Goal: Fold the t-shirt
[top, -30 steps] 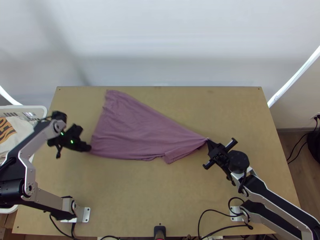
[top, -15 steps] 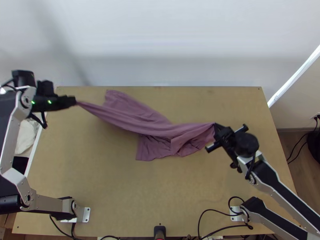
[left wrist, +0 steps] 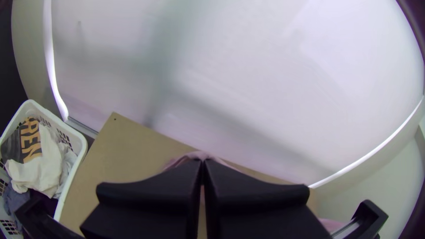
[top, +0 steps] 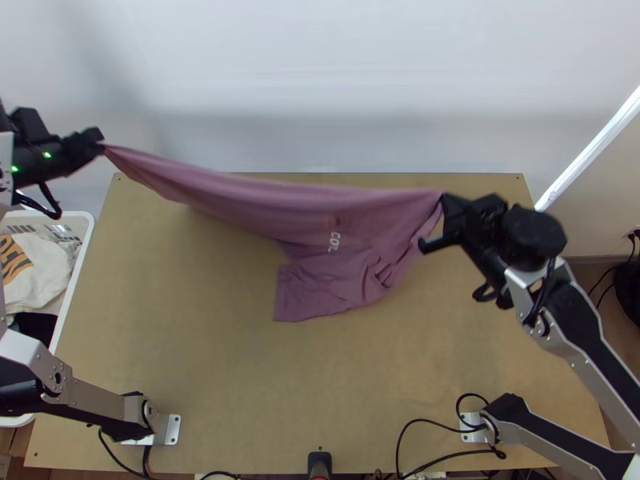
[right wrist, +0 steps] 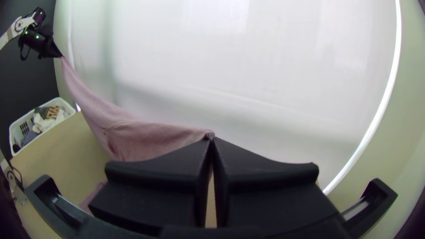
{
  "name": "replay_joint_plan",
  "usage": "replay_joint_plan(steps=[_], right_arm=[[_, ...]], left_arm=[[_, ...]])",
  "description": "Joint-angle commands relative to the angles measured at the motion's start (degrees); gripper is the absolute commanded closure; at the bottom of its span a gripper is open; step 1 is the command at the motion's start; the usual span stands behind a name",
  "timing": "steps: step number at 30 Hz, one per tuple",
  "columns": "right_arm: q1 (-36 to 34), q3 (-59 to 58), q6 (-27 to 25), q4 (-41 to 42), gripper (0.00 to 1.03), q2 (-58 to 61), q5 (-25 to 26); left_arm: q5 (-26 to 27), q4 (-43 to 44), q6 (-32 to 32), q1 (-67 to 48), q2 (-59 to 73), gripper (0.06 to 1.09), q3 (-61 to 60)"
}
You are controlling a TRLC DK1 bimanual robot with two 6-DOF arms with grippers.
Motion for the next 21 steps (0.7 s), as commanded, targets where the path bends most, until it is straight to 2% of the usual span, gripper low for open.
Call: replay_joint_plan(steps=[1, 7, 11, 14, 19, 21], right_arm=[[-0.7, 6.7, 2.7, -0.3, 1.0, 2.0, 2.0], [-2.1, 18.7, 1.1, 1.9, 1.0, 8.5, 3.2], [-2.2, 23.7, -3.5, 9.2, 1.0, 11.2, 5.7], [-2.3, 28.6, -6.3, 11.5, 1.0, 13.3, 6.8], [-6.6, 30.8, -10.2, 19.7, 1.0, 14.6, 6.8], [-8.9, 31.2, -10.2, 21.2, 1.0, 14.9, 6.8]], left_arm=[[-1.8, 0.6, -3.0, 0.3, -0.3, 1.05, 6.5], [-6.2, 6.6, -4.1, -0.2, -0.5, 1.05, 11.5], [-8.7, 11.0, -4.1, -0.4, -2.4, 1.05, 11.6], [-9.9, 13.3, -4.1, -0.4, -4.1, 1.05, 11.5], [-13.0, 17.9, -3.3, -0.4, -7.2, 1.05, 8.7], [-13.5, 18.3, -2.5, -0.4, -7.4, 1.05, 8.5]])
